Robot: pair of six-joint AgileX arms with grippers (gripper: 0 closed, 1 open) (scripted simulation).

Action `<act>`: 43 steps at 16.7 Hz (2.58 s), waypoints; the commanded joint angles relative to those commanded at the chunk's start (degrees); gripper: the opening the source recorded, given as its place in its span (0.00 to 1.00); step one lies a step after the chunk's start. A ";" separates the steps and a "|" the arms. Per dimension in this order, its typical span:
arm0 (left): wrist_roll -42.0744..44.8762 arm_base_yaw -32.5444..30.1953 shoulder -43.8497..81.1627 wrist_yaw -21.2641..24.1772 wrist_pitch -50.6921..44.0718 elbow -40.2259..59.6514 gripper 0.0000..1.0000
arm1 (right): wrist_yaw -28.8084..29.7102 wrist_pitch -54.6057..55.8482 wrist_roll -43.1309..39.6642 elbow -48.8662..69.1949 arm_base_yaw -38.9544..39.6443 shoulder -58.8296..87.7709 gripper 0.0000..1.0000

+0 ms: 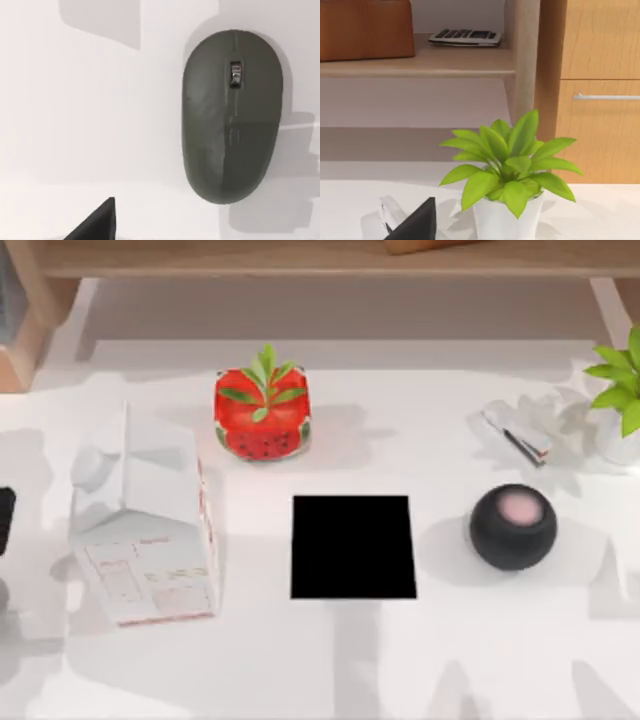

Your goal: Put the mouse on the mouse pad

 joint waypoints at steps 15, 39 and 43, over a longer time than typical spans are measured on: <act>0.50 0.41 10.07 0.02 21.96 -11.72 0.85 | 0.00 0.00 0.00 0.00 0.00 0.00 1.00; 0.58 0.27 5.74 0.45 15.30 -7.32 0.00 | 0.00 0.00 0.00 0.00 0.00 0.00 1.00; 0.48 0.13 1.61 0.43 2.87 -0.60 0.00 | 0.00 0.00 0.00 0.00 0.00 0.00 1.00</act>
